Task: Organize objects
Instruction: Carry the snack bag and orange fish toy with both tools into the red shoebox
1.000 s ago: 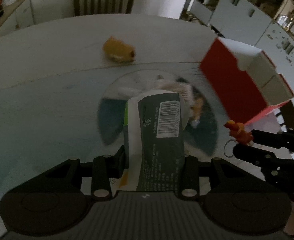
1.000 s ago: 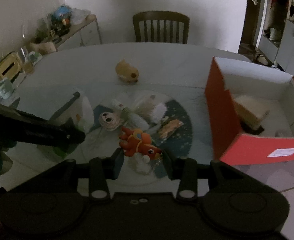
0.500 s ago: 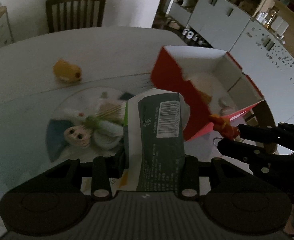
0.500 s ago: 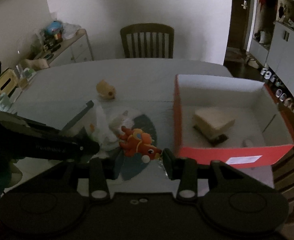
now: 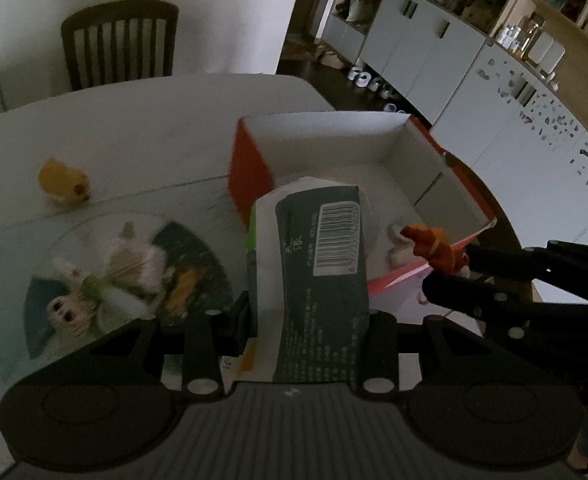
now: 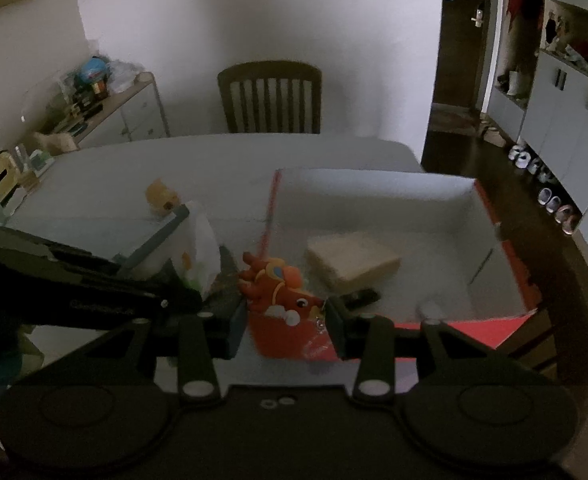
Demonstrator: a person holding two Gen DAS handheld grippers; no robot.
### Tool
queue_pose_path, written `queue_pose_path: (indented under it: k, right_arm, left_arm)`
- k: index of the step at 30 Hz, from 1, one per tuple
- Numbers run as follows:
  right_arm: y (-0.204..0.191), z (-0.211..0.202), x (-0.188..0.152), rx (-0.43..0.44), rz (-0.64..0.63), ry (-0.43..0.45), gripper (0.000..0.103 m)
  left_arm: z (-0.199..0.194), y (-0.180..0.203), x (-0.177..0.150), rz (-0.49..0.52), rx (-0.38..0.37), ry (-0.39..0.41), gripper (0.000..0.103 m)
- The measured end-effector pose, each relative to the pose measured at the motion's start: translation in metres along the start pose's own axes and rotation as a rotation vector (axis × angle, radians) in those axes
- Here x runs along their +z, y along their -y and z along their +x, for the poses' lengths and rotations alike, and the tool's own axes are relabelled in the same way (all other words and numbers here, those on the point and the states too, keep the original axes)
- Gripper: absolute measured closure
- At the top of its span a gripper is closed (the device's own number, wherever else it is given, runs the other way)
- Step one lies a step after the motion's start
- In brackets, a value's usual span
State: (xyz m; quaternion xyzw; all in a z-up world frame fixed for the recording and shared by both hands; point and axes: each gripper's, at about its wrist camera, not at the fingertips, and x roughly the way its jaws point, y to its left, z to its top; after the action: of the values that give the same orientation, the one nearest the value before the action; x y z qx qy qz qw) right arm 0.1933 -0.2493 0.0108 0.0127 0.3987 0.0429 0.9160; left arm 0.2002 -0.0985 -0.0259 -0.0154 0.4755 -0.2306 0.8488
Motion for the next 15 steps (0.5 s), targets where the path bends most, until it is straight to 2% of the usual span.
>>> queue_pose_path:
  k: [8, 15]
  right_arm:
    - [0.045, -0.001, 0.015, -0.036, -0.024, 0.041, 0.061]
    - [0.078, 0.013, 0.025, -0.075, -0.025, 0.049, 0.061]
  left_arm:
    - [0.023, 0.045, 0.03, 0.054, 0.009, 0.022, 0.064]
    - [0.054, 0.076, 0.063, 0.117, 0.036, 0.026, 0.064]
